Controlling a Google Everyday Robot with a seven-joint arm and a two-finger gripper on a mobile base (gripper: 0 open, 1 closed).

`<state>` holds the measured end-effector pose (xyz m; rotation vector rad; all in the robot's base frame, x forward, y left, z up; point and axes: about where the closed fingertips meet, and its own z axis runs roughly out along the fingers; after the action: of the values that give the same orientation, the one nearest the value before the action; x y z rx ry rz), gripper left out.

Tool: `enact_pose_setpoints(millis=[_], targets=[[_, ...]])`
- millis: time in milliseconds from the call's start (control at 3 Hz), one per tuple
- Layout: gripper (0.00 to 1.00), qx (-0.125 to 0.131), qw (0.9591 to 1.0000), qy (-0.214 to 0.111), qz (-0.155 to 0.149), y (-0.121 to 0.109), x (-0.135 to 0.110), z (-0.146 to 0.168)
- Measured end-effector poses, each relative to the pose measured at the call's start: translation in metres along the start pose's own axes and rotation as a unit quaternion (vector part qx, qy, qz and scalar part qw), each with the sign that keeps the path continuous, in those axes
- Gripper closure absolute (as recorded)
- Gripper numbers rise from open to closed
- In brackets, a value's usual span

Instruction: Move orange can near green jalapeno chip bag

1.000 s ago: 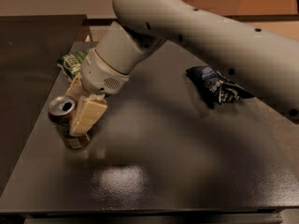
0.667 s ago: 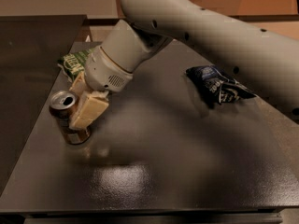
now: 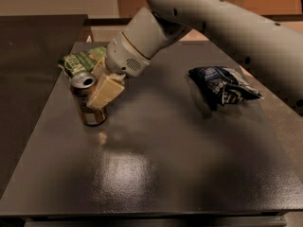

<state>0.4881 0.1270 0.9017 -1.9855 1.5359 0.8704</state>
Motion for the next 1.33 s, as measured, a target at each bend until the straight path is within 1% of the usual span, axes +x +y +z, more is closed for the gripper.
enact_pose_setpoints(millis=[333, 667, 1000, 1333], targets=[[1.0, 0.043, 0.9974, 0.013, 0.056, -0.046, 0.027, -0.025], [1.0, 0.091, 0.9891, 0.02, 0.114, -0.095, 0.054, -0.055], [1.0, 0.131, 0.9783, 0.013, 0.16, -0.13, 0.073, -0.081], [0.83, 0.16, 0.9689, 0.01, 0.189, -0.151, 0.086, -0.095]])
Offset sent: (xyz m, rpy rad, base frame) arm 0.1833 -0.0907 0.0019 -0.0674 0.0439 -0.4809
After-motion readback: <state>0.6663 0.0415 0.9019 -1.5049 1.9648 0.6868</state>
